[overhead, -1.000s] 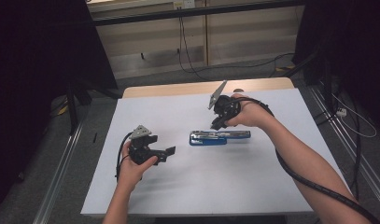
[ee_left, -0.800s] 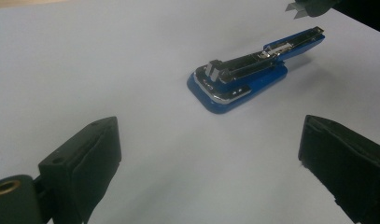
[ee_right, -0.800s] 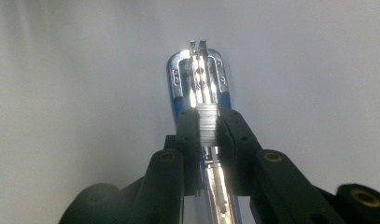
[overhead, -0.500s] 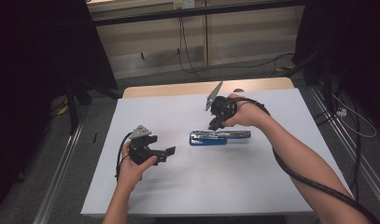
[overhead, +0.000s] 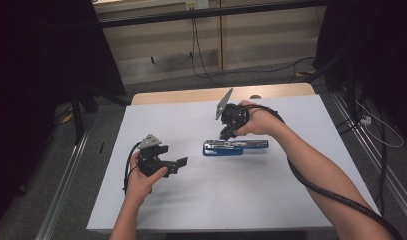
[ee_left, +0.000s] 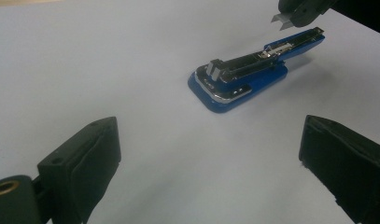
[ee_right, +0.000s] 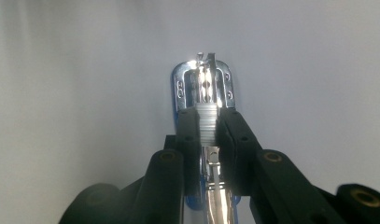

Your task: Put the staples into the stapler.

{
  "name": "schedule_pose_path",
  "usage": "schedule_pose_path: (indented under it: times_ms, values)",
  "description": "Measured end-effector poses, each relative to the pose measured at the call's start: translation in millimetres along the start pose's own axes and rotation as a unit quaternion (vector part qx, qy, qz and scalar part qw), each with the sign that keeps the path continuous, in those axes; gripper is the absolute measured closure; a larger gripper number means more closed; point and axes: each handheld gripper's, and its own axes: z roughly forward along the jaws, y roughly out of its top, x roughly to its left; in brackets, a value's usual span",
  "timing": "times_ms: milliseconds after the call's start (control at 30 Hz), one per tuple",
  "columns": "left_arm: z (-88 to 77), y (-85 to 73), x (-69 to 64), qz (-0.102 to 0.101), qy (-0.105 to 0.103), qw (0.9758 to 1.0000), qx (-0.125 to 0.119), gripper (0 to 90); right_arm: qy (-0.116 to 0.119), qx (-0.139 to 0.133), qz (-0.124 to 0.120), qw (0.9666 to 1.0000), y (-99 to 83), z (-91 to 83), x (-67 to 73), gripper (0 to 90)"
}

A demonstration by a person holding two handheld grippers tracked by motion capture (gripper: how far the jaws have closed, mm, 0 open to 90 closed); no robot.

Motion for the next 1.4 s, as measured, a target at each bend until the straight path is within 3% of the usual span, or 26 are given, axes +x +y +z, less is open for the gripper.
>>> schedule_pose_path:
  times_ms: [1400]
  values:
    - [-0.6, -1.3, 1.0, 0.004, 0.003, 1.0000, 0.004, 5.6, 0.008, -0.004, 0.004, 1.0000, 10.1, 22.5, -8.9, 79.1]
